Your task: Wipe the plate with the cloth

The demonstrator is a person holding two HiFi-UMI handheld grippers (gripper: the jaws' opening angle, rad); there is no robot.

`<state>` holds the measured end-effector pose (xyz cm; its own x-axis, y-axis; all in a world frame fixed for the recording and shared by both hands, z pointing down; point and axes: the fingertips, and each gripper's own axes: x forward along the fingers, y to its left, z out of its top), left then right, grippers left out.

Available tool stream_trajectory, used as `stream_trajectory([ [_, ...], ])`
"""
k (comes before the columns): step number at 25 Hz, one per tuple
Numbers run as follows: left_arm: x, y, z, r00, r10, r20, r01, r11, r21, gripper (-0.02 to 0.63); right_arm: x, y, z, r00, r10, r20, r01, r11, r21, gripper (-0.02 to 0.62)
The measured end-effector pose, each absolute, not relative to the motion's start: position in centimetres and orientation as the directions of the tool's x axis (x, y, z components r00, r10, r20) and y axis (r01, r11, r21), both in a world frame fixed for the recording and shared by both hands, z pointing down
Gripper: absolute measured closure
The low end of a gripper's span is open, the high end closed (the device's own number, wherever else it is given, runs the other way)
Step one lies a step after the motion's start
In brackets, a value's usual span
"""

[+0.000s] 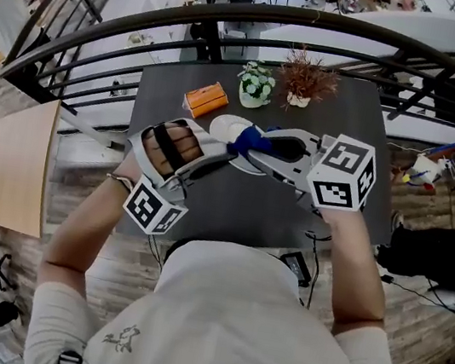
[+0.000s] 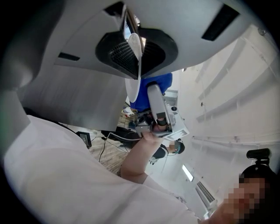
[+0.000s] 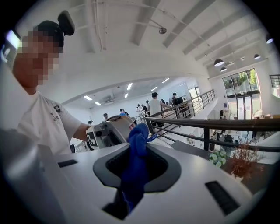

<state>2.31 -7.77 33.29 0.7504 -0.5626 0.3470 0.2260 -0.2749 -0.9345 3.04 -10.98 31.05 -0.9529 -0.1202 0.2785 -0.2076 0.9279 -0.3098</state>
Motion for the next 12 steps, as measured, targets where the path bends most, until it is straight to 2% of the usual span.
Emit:
stream_trajectory([
  [5,2.3,-7.4,33.5,0.756,-0.554,0.349,0.237,-0.265,-0.935,0.587,5.6,-13.1,34.7,-0.916,-0.168,0.364,-0.297,0.895,-0.333,0.525],
  [12,6.3,-4.1,32.6,0.822,-0.467,0.325,0.251,-0.215,-0.944,0.584,6.6,-15.9,36.7,-0.876,-0.220,0.429,-0.372,0.875,-0.310,0.525],
])
